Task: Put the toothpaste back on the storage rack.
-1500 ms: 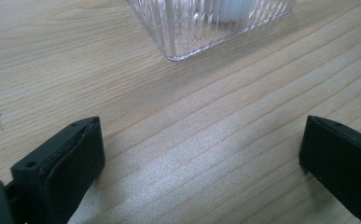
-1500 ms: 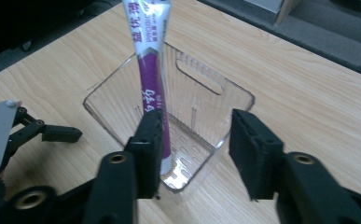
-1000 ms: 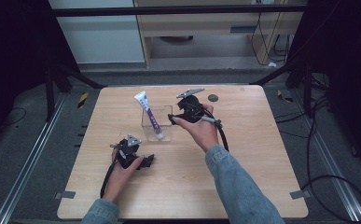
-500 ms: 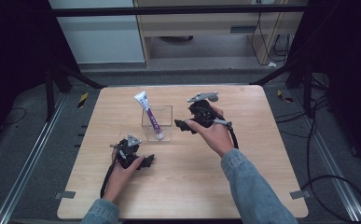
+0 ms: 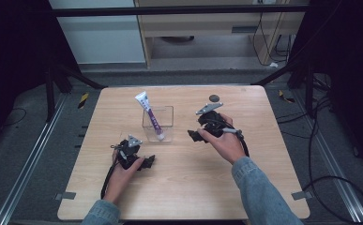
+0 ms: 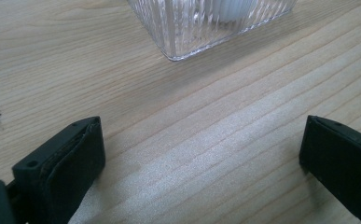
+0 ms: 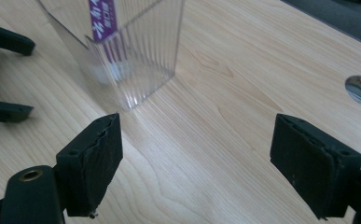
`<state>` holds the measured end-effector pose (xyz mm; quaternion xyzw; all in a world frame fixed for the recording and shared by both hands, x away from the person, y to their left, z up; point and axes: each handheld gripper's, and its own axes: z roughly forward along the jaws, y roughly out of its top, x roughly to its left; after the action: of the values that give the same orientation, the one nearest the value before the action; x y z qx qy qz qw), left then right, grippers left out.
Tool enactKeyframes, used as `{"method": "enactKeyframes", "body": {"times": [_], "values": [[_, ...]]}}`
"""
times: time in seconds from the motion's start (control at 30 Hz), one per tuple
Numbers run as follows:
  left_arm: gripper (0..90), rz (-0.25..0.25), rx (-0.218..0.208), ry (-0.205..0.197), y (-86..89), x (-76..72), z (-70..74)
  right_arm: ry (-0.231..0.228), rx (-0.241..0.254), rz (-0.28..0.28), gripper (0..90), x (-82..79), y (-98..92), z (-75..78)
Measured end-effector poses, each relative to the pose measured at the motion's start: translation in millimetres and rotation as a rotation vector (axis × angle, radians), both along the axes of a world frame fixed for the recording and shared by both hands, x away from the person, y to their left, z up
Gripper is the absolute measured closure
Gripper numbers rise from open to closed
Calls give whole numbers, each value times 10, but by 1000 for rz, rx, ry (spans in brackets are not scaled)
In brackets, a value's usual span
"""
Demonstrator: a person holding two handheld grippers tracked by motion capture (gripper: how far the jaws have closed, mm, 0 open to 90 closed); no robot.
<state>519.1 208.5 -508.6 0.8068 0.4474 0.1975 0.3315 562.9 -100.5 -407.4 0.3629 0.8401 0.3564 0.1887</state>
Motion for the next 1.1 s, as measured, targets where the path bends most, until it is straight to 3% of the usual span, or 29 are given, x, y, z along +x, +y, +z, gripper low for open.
{"method": "enactKeyframes", "body": {"times": [0.17,0.4,0.6,0.73,0.97,1.1], "values": [[0,0,0,0,0,0,0,-7,-33,-27,195,-41,-170,-158],[0,1,-1,0,-1,0,-1,34,-33,-78,171,-135,-427,-438],[0,2,-2,0,-1,-1,-1,69,-25,-104,158,-213,-612,-599],[0,2,-3,-1,-2,-1,-2,90,-51,-110,145,-248,-712,-671],[0,0,0,0,0,-1,0,90,-23,-140,141,-300,-902,-747],[0,1,0,0,0,0,0,88,4,-188,140,-287,-1035,-809]]}}
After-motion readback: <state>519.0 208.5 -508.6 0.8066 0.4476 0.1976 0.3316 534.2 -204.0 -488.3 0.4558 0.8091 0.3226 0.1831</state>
